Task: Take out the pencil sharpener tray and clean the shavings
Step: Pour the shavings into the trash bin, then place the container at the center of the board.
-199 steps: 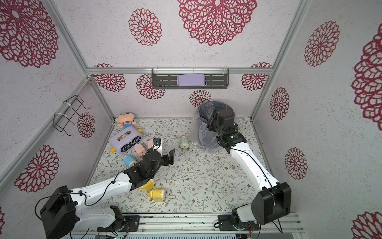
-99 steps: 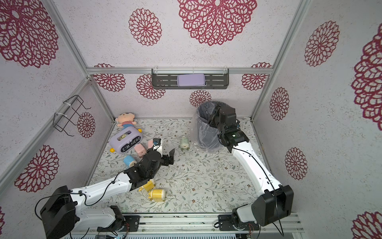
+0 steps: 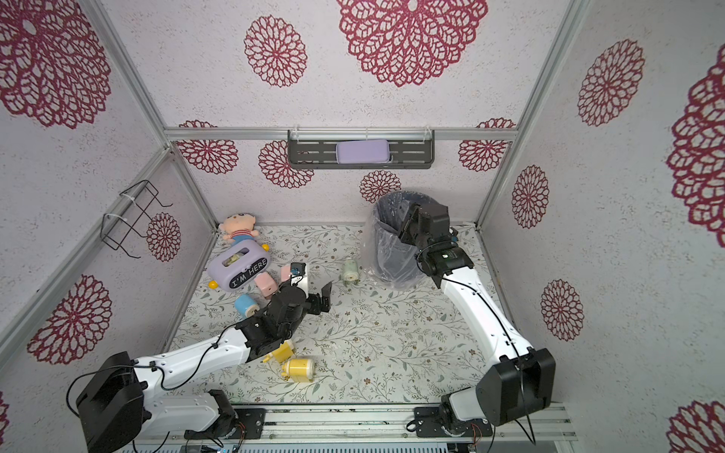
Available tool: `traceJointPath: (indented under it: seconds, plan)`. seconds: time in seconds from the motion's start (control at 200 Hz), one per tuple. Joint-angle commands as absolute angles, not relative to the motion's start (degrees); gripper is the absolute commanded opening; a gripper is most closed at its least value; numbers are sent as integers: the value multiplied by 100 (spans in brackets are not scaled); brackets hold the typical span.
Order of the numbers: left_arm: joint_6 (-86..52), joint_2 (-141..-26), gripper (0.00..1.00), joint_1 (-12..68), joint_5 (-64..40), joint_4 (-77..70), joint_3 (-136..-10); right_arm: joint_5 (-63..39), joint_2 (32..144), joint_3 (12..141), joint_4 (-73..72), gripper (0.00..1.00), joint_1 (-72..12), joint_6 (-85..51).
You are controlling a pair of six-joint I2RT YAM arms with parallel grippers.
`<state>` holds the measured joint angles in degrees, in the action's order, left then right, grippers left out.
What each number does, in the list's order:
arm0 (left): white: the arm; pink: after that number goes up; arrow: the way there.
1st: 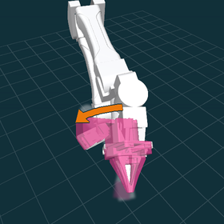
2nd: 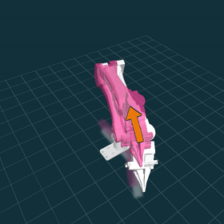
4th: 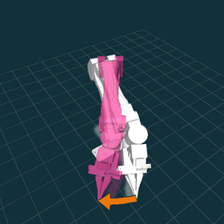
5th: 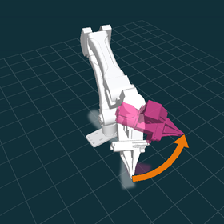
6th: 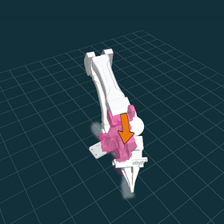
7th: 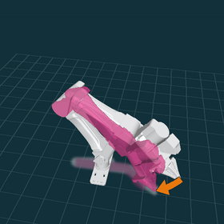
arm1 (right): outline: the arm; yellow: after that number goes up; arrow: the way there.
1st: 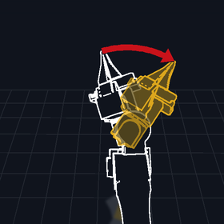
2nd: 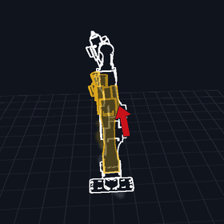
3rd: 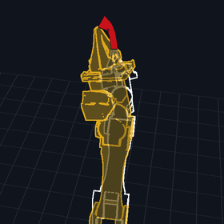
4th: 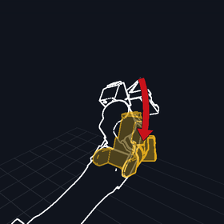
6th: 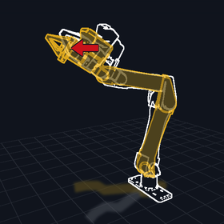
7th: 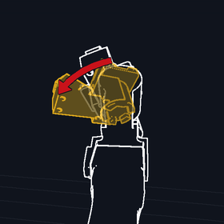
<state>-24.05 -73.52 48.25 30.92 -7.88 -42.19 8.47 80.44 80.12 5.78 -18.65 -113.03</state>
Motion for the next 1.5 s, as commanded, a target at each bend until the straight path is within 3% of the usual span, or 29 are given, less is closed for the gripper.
traceJointPath:
  seconds: [0.0,0.26,0.59,0.841,1.031,1.496]
  plan:
    - [-2344,-7235,97,4887,3068,-923,-4153,600,7914,8333,527,42,-1809,-10237]
    - [-2180,-6945,98,4882,3230,-932,-4045,246,7950,9269,1167,43,-2279,-6799]
    - [-2287,-6781,97,4729,3033,-959,-3951,204,7085,7380,546,41,-3145,-4248]
    - [-2995,-6834,97,3923,1903,-930,-3859,898,6432,5389,166,40,-3858,-3581]
    - [-3197,-6838,97,3551,1527,-879,-3830,1733,6165,3729,-993,41,-4431,-3511]
    - [-3069,-6937,97,3463,1759,-827,-3832,2920,7910,2732,-3218,42,-5341,-2618]
